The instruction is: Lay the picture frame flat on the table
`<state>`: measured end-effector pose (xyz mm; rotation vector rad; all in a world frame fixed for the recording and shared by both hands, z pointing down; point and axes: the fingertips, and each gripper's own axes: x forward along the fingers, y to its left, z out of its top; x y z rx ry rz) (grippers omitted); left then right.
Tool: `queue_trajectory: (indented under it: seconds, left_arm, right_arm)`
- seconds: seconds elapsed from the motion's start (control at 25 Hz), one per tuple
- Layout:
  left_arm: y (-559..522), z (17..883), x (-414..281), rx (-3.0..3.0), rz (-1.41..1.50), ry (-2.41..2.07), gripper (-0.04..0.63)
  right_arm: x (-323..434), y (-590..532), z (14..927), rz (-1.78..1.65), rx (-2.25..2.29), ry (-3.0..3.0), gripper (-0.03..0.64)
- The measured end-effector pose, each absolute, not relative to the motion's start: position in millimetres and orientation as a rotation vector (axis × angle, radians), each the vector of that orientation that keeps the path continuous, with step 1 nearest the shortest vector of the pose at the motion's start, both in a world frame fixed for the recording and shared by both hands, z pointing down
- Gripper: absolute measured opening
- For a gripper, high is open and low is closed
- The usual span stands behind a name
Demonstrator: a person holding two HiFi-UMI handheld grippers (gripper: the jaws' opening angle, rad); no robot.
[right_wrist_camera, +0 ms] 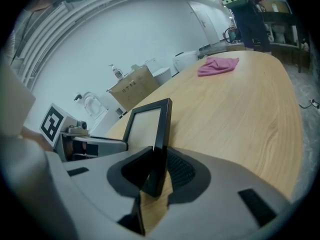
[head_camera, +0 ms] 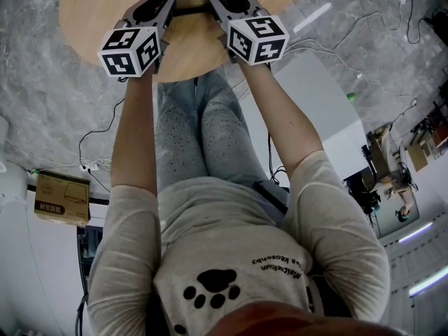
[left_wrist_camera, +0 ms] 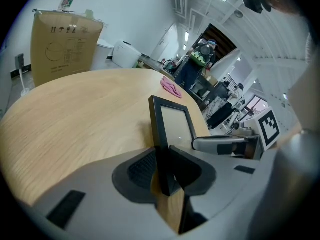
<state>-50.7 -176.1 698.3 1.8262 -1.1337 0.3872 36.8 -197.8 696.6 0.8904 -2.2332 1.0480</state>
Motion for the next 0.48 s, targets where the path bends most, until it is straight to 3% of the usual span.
queue_trajectory:
  seconds: [0.48]
  left_arm:
    - [-181.1, 704.3, -48.2, 1.784, 0.436, -1.162, 0.095]
  right_arm:
    - [41.7, -201.2, 704.3, 1.130, 0.930, -2.151, 0.094]
